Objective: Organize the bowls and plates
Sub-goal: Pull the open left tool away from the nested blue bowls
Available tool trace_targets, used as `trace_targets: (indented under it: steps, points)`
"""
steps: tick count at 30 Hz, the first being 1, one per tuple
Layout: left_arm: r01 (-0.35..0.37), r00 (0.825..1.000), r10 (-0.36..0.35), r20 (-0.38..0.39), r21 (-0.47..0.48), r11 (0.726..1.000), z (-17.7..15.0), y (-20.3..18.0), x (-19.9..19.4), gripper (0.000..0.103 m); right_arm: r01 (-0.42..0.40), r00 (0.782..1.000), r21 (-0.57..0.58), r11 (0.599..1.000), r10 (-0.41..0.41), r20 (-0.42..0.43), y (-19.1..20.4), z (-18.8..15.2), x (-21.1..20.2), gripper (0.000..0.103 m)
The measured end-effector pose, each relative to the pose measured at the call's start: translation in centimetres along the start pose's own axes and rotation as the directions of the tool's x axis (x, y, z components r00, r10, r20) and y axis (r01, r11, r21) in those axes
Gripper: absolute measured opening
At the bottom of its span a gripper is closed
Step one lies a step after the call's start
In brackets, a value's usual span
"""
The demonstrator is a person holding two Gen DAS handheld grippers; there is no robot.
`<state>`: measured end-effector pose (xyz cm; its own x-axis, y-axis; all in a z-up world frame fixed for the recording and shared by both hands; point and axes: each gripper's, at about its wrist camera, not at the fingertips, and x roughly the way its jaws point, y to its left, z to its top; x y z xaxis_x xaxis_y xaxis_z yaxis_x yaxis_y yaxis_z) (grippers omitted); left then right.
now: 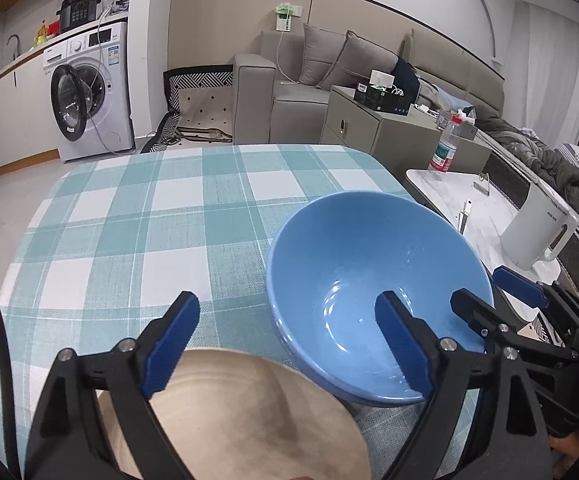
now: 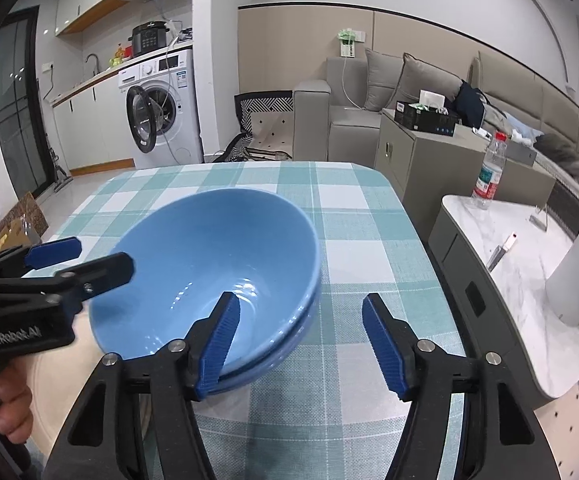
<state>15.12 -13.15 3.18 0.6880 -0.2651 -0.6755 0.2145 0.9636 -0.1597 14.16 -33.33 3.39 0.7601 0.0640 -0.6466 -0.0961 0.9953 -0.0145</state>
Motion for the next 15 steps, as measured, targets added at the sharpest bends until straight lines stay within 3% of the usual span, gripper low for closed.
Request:
trace_targets:
  steps: [2,5,15]
  points:
    - [-0.001,1.000,0.001,0.002,-0.007,1.000,0.0,0.2,0.0,0.101,-0.024,1.000,0.027,0.999,0.024,0.001,-0.6,-0.1,0.0,0.083]
    - [-0.009,1.000,0.009,0.001,-0.009,1.000,0.0,0.4,0.1,0.101,-0.049,0.999,0.040,0.998,0.049,0.007,-1.1,-0.1,-0.1,0.092]
    - [0.000,1.000,0.000,-0.010,0.011,1.000,-0.1,0.0,0.4,0.103,-0.093,0.996,0.058,0.994,0.092,0.016,-1.9,0.1,-0.4,0.101]
